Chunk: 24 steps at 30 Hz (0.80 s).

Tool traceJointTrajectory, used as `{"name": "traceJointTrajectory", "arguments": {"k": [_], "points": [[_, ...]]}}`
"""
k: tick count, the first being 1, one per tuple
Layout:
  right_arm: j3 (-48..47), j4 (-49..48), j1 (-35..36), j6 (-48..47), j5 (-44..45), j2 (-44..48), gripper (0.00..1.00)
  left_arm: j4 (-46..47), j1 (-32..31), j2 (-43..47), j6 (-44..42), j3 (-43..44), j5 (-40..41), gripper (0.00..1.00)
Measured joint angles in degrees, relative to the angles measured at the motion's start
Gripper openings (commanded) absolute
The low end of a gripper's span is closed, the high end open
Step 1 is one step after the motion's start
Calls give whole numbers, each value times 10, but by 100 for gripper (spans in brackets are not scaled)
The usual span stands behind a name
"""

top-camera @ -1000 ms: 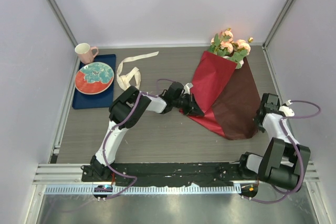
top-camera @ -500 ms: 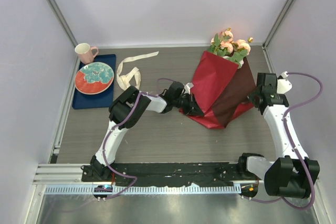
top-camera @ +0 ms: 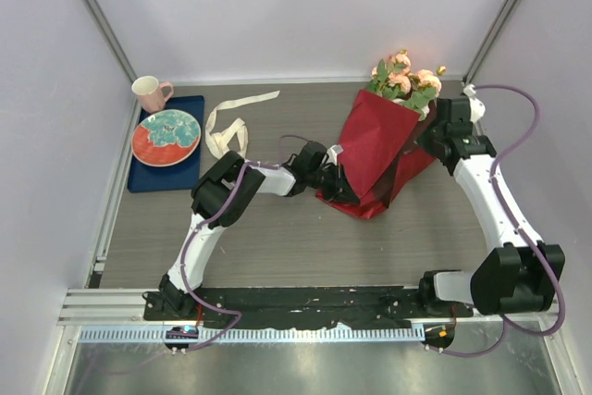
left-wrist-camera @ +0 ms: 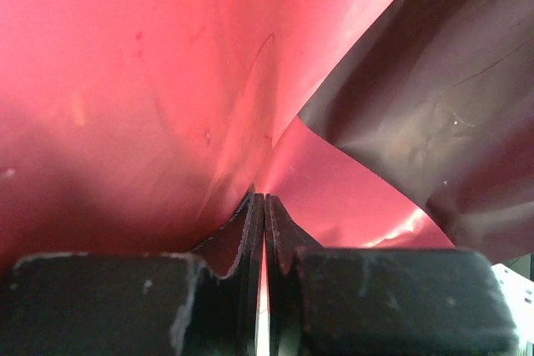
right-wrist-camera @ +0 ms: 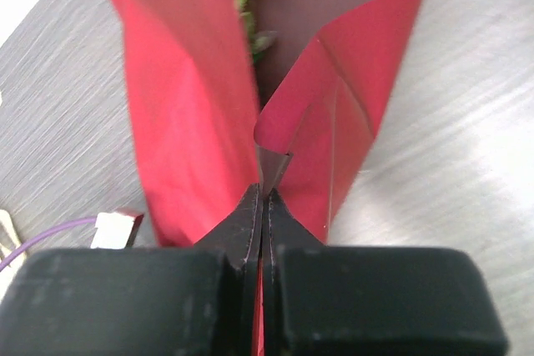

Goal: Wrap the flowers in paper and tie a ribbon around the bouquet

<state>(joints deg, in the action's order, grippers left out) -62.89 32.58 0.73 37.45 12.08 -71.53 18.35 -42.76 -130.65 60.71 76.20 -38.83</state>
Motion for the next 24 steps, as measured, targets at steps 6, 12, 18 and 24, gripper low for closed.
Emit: {"name": "traceJointTrajectory", "arguments": {"k": [6, 12, 18, 24], "points": [[-61, -26, 58, -23, 0, -54, 0, -8, 0, 0, -7, 4, 0, 8], [-114, -33, 59, -36, 4, -92, 0, -12, 0, 0, -12, 6, 0, 8], [-129, -68, 59, -49, -10, -143, 0, -14, 0, 2, -15, 6, 2, 9], [-138, -116, 59, -61, -23, -203, 0, -39, 0, 15, -29, 6, 16, 18]]}}
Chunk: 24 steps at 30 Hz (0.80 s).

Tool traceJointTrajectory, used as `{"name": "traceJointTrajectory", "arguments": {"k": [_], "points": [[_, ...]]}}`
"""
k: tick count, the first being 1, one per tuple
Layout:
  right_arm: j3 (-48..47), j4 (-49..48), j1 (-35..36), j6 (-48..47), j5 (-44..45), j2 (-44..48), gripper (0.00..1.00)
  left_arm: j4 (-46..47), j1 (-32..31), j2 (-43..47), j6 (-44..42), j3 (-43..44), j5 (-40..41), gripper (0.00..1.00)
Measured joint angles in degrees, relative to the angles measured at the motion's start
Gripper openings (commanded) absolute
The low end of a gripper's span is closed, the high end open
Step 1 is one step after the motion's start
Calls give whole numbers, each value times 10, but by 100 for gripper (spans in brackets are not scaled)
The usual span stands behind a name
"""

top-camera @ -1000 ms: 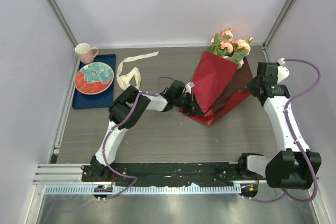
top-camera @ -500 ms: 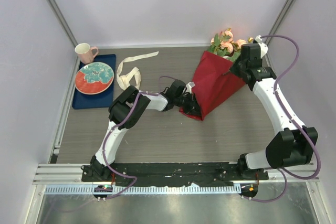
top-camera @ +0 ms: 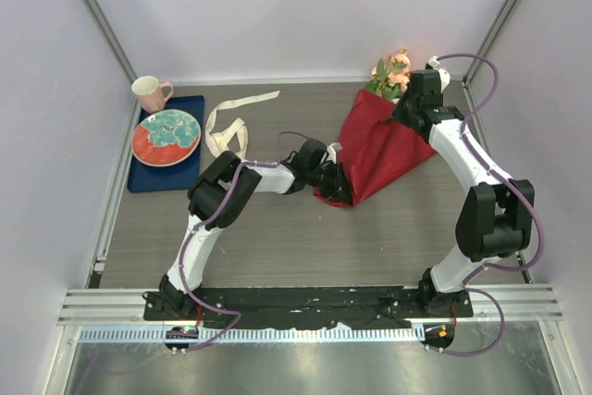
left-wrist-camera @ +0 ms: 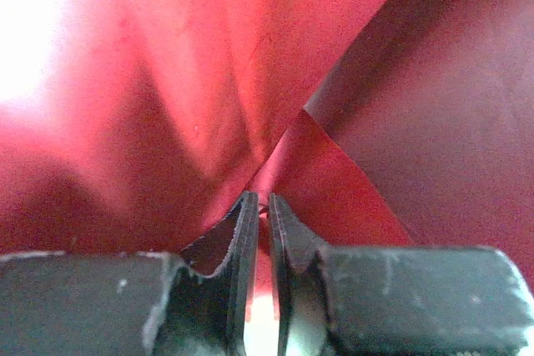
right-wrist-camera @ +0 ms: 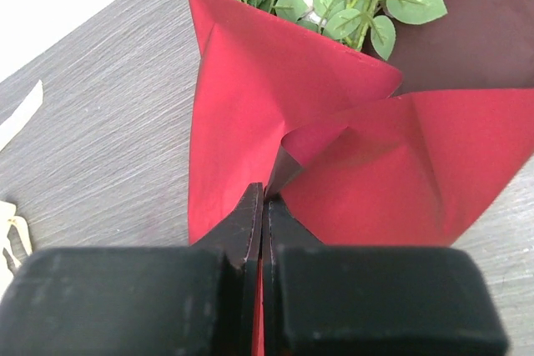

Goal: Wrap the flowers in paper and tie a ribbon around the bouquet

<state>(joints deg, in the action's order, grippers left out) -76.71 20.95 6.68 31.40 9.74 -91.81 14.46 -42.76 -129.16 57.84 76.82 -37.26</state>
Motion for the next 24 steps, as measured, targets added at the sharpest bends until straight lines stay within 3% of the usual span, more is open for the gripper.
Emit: {"name": "traceJointTrajectory", "arguments": {"k": [3, 14, 24], "points": [[-13, -11, 0, -9, -6, -28, 0, -17, 1, 11, -3, -1, 12, 26], [-57, -66, 0, -47, -42, -137, 0, -30, 21, 52, 3, -36, 27, 37], [-110, -87, 1, -63, -58, -226, 0, 70, 75, 137, 52, -165, -2, 58]]}}
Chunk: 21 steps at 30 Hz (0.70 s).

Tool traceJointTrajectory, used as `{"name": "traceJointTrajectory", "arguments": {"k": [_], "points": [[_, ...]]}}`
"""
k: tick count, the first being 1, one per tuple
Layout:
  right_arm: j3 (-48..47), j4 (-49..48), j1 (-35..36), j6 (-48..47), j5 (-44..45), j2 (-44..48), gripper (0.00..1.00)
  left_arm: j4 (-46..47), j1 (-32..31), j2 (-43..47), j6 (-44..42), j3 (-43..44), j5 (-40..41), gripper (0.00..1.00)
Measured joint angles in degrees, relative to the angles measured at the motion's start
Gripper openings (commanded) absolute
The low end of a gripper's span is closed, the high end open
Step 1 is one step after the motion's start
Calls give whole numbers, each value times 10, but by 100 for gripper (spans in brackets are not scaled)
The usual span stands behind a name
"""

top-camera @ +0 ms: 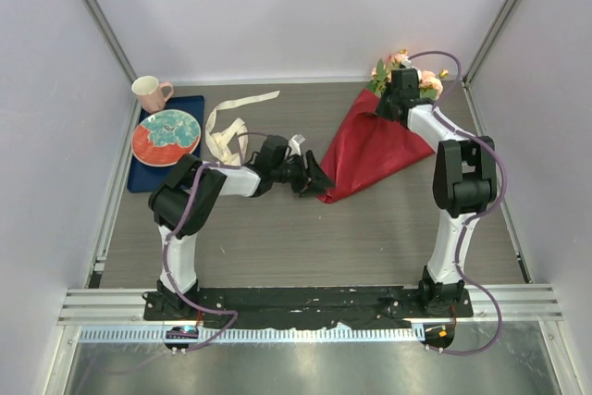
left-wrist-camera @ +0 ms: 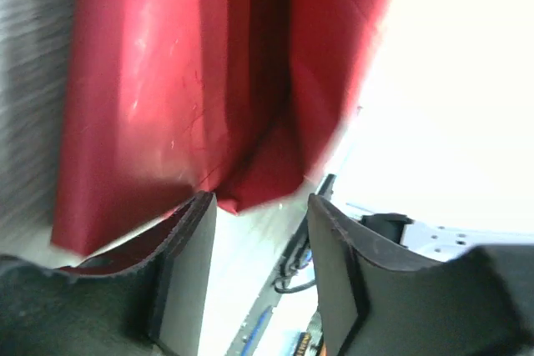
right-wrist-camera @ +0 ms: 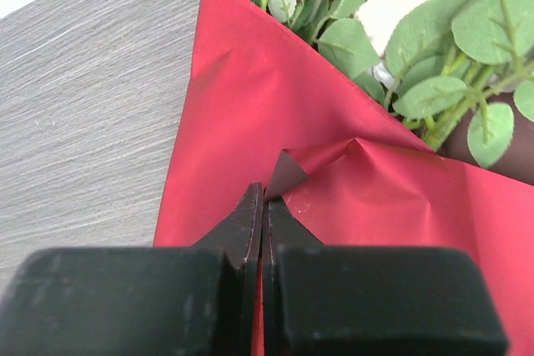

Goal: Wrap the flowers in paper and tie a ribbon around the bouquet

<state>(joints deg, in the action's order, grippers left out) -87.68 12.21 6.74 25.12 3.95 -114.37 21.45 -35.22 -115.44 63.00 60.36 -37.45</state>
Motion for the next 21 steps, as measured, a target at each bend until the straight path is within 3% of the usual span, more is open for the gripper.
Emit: {"name": "traceJointTrajectory", "arguments": {"k": [3, 9, 14, 21], "points": [[-13, -8, 0, -2, -3, -18, 0, 15, 17, 39, 6, -32, -7, 73], [-31, -11, 0, -9, -11, -28, 0, -41, 24, 55, -57, 45, -1, 76], [-35, -13, 0, -13, -15, -28, 0, -77, 23, 11, -92, 132, 5, 76], [-39, -12, 0, -17, -23, -32, 0, -181, 22, -52, -150, 178, 53, 79]]}}
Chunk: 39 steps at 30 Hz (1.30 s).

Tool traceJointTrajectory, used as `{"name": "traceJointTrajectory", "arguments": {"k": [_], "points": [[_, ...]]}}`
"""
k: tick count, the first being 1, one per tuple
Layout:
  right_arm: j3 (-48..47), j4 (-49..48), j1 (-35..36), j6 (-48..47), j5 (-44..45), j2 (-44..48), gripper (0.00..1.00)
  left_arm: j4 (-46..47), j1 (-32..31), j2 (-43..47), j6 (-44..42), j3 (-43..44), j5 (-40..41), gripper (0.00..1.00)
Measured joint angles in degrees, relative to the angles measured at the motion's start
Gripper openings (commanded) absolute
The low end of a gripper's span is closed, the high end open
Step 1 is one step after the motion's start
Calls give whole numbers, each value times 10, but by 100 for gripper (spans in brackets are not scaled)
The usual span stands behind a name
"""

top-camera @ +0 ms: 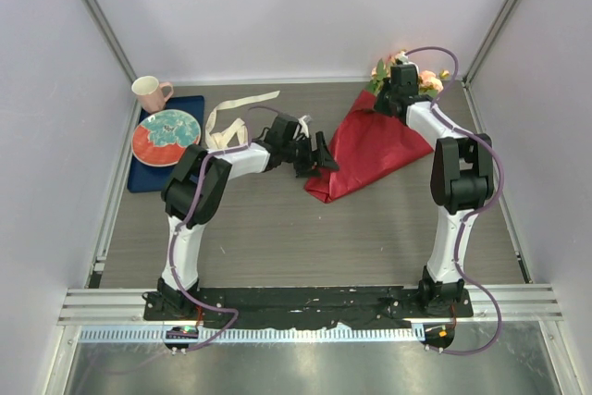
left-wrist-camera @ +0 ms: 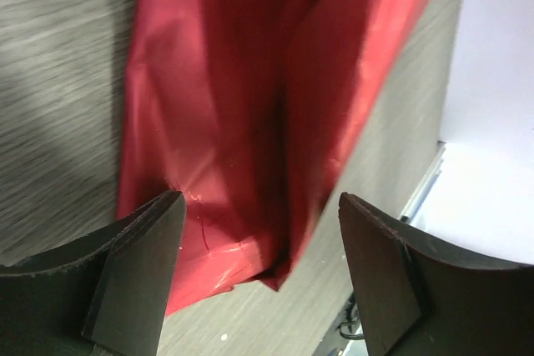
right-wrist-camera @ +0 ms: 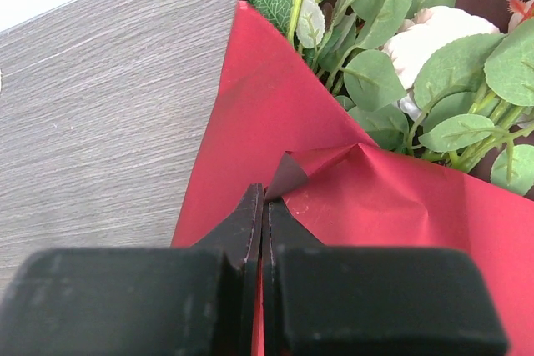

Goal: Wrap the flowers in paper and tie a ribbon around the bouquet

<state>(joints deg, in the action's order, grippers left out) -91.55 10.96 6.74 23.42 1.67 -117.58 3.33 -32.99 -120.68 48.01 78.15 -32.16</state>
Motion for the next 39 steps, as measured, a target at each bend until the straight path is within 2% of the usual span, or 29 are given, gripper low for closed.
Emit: {"name": "traceJointTrajectory", "arguments": {"k": [8, 20, 25, 29, 33, 35, 37, 38, 39], "points": [[-19, 24, 0, -6, -5, -11, 5, -60, 0, -12, -37, 24, 30, 75], [-47, 70, 2, -6, -37, -27, 6, -88, -2, 13, -62, 24, 37, 86], [-47, 75, 7, -6, -42, -28, 6, -180, -3, -10, -111, 129, 41, 85], [-47, 75, 10, -8, -45, -28, 7, -208, -3, -61, -130, 209, 20, 84], [-47, 75, 10, -9, -49, -28, 9, -219, -2, -100, -127, 209, 5, 76], [-47, 74, 11, -11, -51, -29, 10, -219, 0, -101, -127, 210, -4, 67], [-51, 76, 11, -13, -53, -33, 19, -220, 0, -105, -126, 210, -5, 55], [-58, 80, 11, -14, -54, -38, 24, -220, 0, -106, -125, 210, -6, 52], [-69, 87, 11, -15, -54, -45, 37, -220, 0, -108, -125, 210, -6, 50]]}}
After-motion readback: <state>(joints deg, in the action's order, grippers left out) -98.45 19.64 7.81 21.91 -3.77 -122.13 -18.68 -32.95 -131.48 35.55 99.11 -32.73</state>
